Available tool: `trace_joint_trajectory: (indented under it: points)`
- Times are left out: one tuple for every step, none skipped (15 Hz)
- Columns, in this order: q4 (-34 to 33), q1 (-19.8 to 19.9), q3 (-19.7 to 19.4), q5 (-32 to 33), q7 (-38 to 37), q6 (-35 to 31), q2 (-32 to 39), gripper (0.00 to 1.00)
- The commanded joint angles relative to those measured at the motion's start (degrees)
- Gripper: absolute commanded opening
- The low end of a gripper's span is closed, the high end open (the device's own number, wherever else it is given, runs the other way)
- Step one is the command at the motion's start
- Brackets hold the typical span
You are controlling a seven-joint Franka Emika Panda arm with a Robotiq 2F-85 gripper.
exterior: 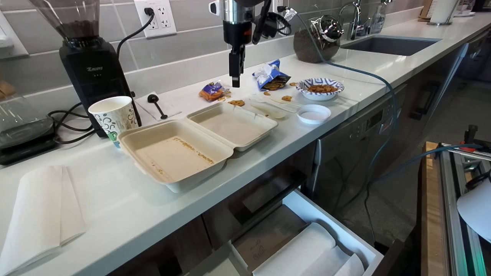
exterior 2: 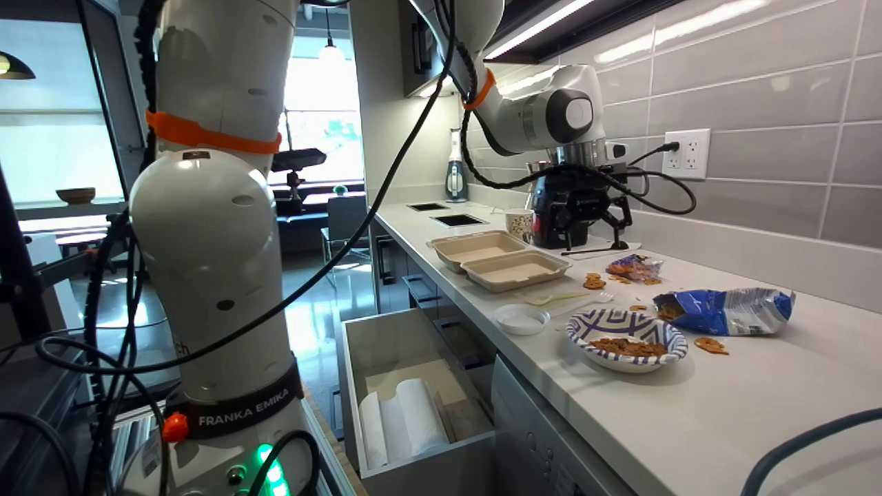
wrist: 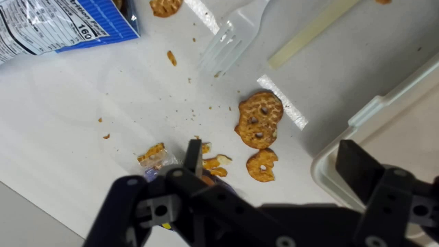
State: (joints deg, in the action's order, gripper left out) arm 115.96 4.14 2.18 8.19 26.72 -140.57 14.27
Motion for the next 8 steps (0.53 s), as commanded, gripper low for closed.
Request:
trace_joint_trajectory:
  points:
    - [-0.11, -0.27, -0.24, -0.09, 0.02, 0.20, -0.03, 1.00]
    - [-0.11, -0.27, -0.24, -0.09, 0.02, 0.20, -0.03, 1.00]
    - [-0.12, -0.27, -0.24, -0.09, 0.02, 0.20, -0.03, 1.00]
    - [-0.37, -0.33, -0.39, 0.24, -0.23, 0.58, -0.09, 1.00]
    - [-0.73, -0.21, -0.26, -0.02, 0.39, 0.66, 0.11, 1.00]
    - [-1.21, -0.24, -0.22, 0.08, 0.69, 1.01, 0.52, 1.00]
    - [-1.57, 0.04, 0.08, -0.74, 1.82, 1.08, 0.90, 1.00]
    - [-1.81, 0.13, 0.05, -0.77, 2.18, 1.20, 1.08, 1.00]
